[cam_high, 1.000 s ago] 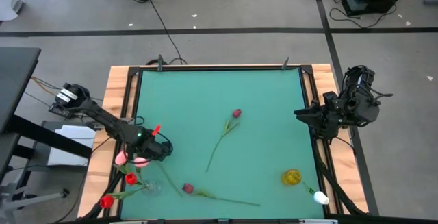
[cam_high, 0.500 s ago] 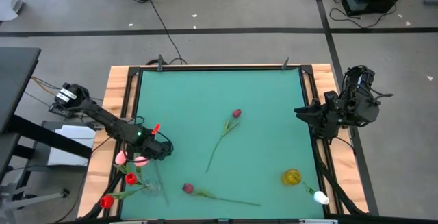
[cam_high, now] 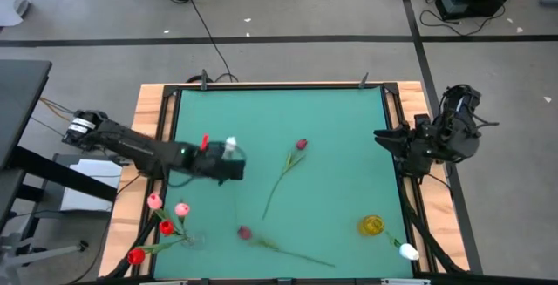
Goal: Sort flowers into vase by color
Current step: Put the white flower into the yellow transparent vase
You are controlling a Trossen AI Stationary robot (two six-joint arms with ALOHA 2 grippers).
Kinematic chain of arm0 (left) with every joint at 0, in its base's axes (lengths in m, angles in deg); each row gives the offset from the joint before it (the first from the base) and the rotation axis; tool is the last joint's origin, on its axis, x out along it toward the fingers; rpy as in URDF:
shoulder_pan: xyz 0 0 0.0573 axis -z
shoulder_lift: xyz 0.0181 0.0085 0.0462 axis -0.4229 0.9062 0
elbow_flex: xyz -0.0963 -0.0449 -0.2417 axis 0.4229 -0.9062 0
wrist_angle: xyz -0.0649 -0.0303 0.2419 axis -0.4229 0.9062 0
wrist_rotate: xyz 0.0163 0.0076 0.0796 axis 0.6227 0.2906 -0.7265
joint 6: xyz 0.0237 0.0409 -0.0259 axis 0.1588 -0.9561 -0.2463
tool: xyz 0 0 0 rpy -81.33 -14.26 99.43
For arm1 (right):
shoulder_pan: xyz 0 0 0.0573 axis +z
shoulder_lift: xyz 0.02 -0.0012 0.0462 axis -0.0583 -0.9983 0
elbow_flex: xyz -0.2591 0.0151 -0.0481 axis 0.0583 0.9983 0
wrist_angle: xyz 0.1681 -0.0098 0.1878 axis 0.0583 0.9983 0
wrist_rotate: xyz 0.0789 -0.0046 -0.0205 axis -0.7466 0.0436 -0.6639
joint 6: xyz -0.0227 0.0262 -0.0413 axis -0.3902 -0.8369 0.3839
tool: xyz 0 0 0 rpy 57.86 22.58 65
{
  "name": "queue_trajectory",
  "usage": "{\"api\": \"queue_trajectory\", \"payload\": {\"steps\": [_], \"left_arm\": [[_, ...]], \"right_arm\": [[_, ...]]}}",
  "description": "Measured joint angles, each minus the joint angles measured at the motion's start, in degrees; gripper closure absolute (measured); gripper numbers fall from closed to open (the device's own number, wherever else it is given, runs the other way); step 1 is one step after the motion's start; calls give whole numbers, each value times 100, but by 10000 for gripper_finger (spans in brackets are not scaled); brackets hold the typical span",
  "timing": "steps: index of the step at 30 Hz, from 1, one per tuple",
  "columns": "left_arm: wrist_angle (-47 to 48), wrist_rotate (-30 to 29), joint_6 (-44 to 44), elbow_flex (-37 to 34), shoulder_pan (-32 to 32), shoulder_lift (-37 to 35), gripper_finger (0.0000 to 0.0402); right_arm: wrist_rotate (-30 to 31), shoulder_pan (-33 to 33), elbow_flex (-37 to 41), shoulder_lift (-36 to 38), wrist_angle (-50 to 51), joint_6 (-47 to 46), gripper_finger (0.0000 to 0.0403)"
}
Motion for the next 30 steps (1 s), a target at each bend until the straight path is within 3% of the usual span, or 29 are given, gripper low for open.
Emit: {"api": "queue_trajectory", "payload": {"steps": [7,10,14,17,23,30], "left_arm": [[-1620,162,-4119,888,-1525,3,389],[-2006,634,-5221,1302,-2058,3,389],[-3199,1706,-6847,1496,-2410,58,389],[-4104,2460,-7263,1496,-2496,228,389],[-5332,3188,-7314,1496,-2506,768,389],[-5566,3734,-7591,2135,-2345,1443,389]], "right_arm": [[-190,-694,0,-375,-22,-61,206],[-538,-1171,0,-667,-263,-140,206],[-1476,-1979,0,-1186,-909,215,206],[-2208,-2633,0,-1686,-1709,689,206],[-3612,-3770,0,-2693,-3176,1055,206],[-5028,-4557,-270,-3830,-3822,1202,206]]}}
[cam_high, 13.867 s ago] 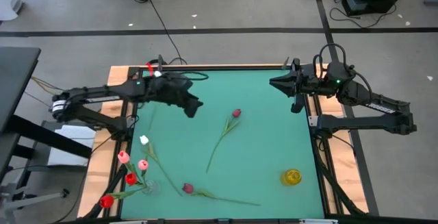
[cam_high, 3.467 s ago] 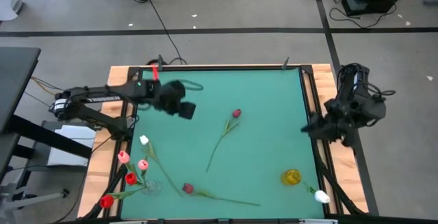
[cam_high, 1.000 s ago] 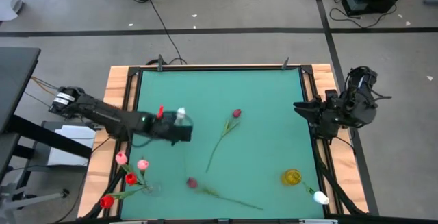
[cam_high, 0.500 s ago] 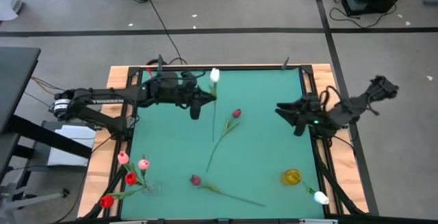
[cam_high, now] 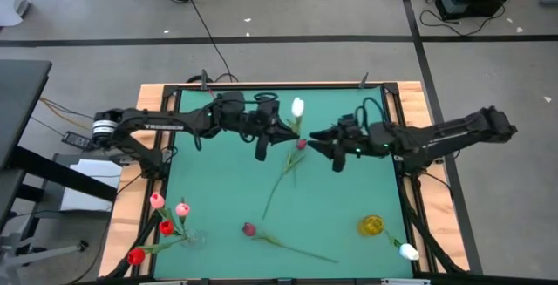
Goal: Sort flowers into vase by color
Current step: Put the white flower into the yellow transparent vase
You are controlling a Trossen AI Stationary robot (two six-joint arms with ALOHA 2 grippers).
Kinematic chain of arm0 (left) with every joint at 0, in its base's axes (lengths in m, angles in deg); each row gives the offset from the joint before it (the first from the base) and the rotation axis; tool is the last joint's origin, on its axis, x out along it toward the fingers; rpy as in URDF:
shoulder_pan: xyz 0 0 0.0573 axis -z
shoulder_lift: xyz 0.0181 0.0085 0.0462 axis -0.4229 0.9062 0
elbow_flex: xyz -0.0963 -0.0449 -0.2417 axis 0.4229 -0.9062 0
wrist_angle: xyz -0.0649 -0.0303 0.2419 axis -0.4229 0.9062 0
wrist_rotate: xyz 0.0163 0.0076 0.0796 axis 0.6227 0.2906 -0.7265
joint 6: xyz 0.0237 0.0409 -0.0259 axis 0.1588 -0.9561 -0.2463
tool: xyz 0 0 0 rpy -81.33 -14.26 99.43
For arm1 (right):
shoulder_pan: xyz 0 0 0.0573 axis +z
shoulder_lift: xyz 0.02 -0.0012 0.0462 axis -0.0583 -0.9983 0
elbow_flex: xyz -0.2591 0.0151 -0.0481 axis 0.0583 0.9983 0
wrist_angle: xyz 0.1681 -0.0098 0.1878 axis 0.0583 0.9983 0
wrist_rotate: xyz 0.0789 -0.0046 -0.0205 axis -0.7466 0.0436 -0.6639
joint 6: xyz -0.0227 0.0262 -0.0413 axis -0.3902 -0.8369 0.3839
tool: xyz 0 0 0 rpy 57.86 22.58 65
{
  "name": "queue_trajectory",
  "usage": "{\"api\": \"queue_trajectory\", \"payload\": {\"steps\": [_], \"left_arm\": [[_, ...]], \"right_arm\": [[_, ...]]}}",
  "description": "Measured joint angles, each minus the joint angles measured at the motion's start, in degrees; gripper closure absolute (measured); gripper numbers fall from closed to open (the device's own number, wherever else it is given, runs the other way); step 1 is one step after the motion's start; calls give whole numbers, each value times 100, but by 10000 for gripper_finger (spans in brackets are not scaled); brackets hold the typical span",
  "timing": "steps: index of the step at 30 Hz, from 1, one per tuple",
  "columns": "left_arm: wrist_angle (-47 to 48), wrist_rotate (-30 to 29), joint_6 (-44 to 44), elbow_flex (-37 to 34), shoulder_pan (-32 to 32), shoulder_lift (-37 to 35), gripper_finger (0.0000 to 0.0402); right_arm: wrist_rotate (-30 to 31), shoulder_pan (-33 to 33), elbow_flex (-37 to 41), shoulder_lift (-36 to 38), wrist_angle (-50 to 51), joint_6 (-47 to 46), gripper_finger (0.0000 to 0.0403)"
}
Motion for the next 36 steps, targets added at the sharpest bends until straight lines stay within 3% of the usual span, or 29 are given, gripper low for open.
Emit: {"api": "queue_trajectory", "payload": {"steps": [6,13,18,24,36], "left_arm": [[114,217,-238,498,52,369,389],[184,296,-360,559,53,385,389],[254,171,-532,554,11,311,389],[406,166,-673,548,-58,306,389],[367,151,-813,548,-104,317,389]], "right_arm": [[-580,-210,-470,-519,19,379,206],[-1149,-335,-689,-613,244,626,224],[-1245,-321,-700,-257,832,638,239],[-1319,-317,-711,138,776,801,240],[-1114,-372,-705,-505,170,1012,240]]}}
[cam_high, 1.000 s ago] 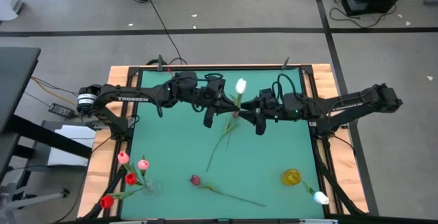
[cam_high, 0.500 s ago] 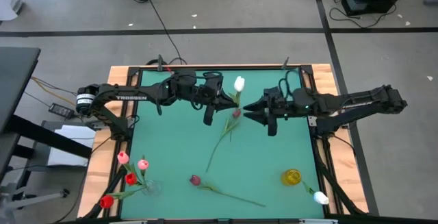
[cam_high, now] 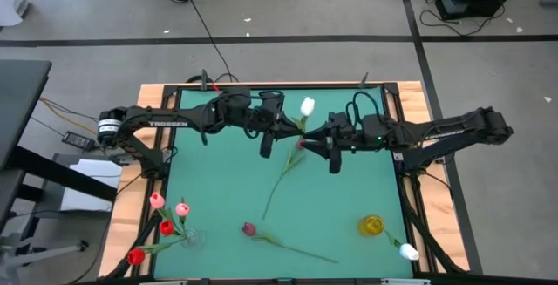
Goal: Sort flowers into vase by color
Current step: Put the white flower into the yellow transparent vase
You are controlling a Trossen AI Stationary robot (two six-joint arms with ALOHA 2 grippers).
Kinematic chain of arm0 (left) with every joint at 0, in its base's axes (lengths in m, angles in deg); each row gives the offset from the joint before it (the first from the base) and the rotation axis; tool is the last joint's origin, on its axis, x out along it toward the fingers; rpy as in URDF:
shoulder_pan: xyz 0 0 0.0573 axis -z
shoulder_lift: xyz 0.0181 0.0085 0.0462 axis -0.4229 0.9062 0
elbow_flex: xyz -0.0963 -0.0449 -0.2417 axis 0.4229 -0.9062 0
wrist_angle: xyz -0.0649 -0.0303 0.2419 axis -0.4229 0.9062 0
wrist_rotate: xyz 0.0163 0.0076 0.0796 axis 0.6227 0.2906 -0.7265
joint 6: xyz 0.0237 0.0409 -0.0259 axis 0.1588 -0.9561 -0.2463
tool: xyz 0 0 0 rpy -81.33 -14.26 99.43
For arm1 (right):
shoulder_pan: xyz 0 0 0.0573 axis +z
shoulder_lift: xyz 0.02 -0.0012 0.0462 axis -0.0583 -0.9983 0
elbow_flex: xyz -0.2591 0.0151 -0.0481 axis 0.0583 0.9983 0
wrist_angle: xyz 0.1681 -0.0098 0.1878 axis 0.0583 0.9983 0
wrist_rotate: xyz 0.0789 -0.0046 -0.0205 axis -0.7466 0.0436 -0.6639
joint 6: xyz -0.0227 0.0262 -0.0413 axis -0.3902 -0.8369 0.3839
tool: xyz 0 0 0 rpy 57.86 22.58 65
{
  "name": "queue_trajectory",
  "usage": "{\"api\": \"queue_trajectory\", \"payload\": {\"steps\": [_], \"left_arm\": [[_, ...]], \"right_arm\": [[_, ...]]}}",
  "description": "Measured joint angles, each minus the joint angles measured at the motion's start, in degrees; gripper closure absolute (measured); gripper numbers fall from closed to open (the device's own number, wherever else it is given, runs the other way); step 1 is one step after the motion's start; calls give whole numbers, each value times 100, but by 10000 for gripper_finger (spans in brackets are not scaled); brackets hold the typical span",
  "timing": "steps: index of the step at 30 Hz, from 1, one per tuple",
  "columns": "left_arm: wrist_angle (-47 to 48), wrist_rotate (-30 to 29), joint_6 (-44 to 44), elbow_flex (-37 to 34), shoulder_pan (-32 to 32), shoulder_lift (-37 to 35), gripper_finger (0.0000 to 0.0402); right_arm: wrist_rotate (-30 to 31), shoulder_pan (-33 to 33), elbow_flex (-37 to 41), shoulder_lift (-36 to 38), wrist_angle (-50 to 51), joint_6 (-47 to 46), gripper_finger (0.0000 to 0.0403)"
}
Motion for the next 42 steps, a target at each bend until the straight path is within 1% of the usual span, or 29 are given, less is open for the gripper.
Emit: {"api": "queue_trajectory", "payload": {"steps": [7,10,13,16,17,18,20,22,25,29,32,35,38,42], "left_arm": [[-36,-8,3,4,4,15,389],[-16,-12,3,4,4,15,389],[-18,-7,3,4,4,15,389],[6,3,27,4,4,15,388],[5,3,29,4,4,15,386],[2,-13,30,4,4,15,384],[11,-134,33,4,4,15,375],[10,-178,34,4,0,15,359],[21,-196,40,4,-46,-6,324],[79,-196,-83,-1,-181,-328,261],[485,-195,-287,7,-349,-757,211],[1281,-196,-459,7,-549,-1250,175],[1952,-200,-675,7,-681,-1789,156],[2579,-217,-885,7,-759,-2386,153]], "right_arm": [[573,-5,9,-39,-7,18,245],[569,-7,9,-35,-82,107,259],[408,-15,9,-36,-105,173,297],[184,-33,9,-36,-43,216,364],[121,-46,9,-36,-42,248,381],[105,-48,9,-36,-45,277,388],[178,-49,9,-36,-41,280,383],[246,-64,9,-36,-37,272,382],[307,-85,9,-34,38,432,394],[976,-57,9,59,299,1150,395],[1214,-19,9,142,353,1942,398],[1201,-7,9,251,356,2408,399],[1209,-9,9,391,452,2452,399],[1286,-9,9,665,747,2436,399]]}}
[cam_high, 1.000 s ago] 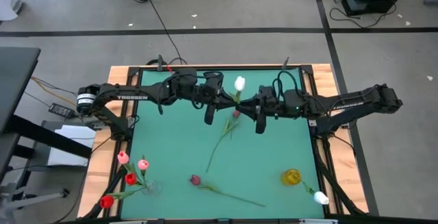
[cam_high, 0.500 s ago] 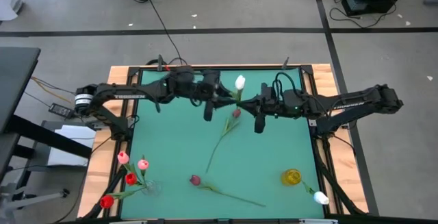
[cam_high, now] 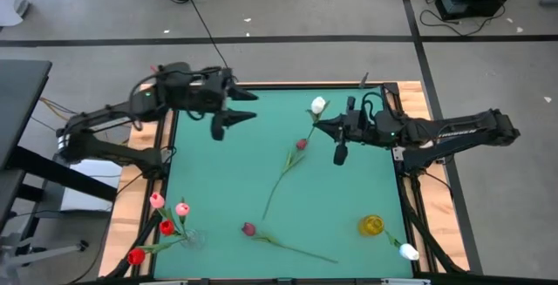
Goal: Sort flowers into vase by color
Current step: Put the white flower into the yellow transparent vase
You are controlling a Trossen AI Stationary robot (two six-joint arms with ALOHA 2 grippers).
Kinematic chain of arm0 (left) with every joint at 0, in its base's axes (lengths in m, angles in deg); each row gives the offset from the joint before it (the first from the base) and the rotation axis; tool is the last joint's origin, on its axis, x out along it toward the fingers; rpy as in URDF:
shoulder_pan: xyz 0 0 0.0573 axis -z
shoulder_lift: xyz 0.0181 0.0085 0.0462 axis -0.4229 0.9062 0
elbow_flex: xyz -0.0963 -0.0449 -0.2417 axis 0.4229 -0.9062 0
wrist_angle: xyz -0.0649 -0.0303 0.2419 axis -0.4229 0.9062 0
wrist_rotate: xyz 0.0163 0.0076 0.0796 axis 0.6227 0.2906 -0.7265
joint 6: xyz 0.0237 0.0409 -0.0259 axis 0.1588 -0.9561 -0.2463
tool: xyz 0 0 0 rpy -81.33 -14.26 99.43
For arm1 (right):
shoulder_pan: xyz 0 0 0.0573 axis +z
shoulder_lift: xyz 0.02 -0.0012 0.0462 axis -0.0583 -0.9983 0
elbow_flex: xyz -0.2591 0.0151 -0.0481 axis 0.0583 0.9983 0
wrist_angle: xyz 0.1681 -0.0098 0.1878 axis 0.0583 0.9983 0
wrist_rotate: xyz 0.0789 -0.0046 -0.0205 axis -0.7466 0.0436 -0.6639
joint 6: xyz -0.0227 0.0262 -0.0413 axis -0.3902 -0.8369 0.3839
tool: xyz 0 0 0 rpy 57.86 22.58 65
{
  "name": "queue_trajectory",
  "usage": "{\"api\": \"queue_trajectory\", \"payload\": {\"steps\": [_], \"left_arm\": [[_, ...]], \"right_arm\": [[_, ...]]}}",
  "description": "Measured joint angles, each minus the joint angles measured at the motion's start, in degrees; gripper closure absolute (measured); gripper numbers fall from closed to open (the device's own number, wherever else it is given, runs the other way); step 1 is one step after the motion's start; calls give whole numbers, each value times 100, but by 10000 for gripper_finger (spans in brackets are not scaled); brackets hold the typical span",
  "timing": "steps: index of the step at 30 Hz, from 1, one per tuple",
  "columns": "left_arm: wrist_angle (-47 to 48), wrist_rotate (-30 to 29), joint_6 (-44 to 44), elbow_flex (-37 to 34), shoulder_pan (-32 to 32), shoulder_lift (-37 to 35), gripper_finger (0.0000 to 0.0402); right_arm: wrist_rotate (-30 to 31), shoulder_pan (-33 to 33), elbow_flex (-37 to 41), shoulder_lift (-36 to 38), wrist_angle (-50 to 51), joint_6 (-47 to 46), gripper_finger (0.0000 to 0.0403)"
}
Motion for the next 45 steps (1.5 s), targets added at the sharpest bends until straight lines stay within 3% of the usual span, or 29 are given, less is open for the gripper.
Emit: {"api": "queue_trajectory", "payload": {"steps": [11,23,31,37,45], "left_arm": [[618,-151,-23,-2,-34,-362,154],[664,-152,31,-2,-34,-355,154],[662,-152,53,-2,-34,-353,154],[662,-152,51,-2,-34,-353,154],[662,-152,49,-2,-34,-353,154]], "right_arm": [[-537,1,0,893,578,-44,400],[-548,0,0,1614,1322,-286,400],[-739,0,-1,2393,2907,-599,390],[-1737,0,0,3311,4139,-300,399],[-3855,0,-2,4616,4880,-442,399]]}}
